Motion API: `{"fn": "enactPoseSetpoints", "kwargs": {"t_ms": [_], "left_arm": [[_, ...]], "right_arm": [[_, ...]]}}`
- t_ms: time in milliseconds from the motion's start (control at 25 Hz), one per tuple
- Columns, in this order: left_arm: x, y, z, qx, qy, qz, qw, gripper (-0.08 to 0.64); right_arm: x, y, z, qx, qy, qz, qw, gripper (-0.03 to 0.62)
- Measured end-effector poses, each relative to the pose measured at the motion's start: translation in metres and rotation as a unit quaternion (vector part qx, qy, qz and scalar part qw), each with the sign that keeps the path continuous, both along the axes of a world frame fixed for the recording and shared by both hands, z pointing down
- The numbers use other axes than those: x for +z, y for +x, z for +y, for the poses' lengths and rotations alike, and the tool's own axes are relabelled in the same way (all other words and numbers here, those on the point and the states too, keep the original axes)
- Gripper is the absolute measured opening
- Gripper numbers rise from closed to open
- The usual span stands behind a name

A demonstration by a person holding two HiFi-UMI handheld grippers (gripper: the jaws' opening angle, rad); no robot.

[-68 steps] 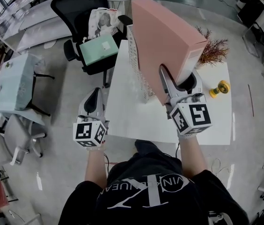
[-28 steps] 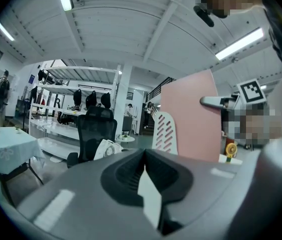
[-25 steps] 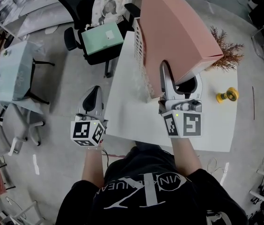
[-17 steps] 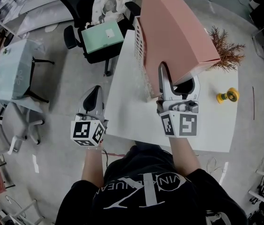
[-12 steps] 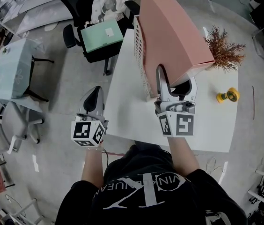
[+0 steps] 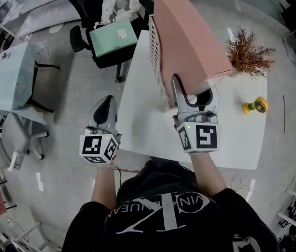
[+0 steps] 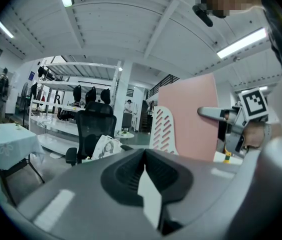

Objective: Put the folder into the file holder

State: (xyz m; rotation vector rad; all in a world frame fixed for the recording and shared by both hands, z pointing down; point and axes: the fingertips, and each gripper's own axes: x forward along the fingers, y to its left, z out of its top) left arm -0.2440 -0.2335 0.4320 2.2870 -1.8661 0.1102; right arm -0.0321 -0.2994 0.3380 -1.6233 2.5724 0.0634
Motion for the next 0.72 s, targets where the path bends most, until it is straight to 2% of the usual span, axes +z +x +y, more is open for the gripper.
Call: {"fn": "enactPoseSetpoints", "kwargs": {"t_ms": [120,720], "left_arm": [[0.0,0.001,0.0,-0.001,0.0,0.0,1.0,0.0],[0.004,0.01,0.0,0.003,0.0,0.003,1.0,0.0]], "right_arm": [[0.013,0.004,-0.001,0.0,-0.022,0.002,1.0,0.301],[0.05,0.004,-0.001,-0.01,-0.075,0.044,0.996,0.301]]}}
